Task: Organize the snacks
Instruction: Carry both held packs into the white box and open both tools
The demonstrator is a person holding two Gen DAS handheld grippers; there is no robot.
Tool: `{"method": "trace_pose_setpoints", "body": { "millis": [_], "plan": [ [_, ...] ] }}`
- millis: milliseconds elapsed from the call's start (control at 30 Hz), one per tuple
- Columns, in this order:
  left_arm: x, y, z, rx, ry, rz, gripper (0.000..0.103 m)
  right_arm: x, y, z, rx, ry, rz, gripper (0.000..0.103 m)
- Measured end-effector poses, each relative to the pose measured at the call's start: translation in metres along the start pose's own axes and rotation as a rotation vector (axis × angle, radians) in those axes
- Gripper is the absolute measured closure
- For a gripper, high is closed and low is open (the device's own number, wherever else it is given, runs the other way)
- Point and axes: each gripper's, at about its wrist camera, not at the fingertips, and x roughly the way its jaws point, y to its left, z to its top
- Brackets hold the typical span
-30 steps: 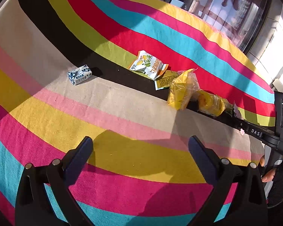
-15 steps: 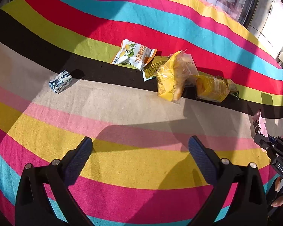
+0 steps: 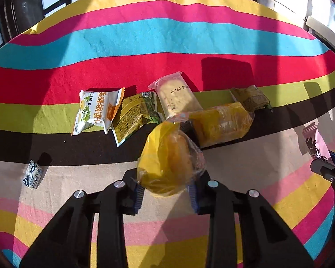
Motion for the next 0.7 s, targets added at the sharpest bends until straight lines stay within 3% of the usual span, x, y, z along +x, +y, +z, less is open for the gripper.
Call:
{"method": "trace_pose_setpoints", "body": {
  "millis": [233,433,700],
  "plan": [
    [-0.058,0.017,-0.077,-0.223,-0.098,-0.160,0.070,-0.002,0.000,0.000,0.008,-0.014,0.008,0.075],
    [-0.066,0.042,-0.091,-0.392,-0.138,-0.226,0.070,-0.005,-0.007,0.000,0.039,-0.031,0.029,0.075],
    [-0.067,0.039,-0.086,-0.415,-0.171,-0.257,0.070,-0.003,-0.011,-0.001,0.069,-0.026,0.029,0.075]
  ]
}}
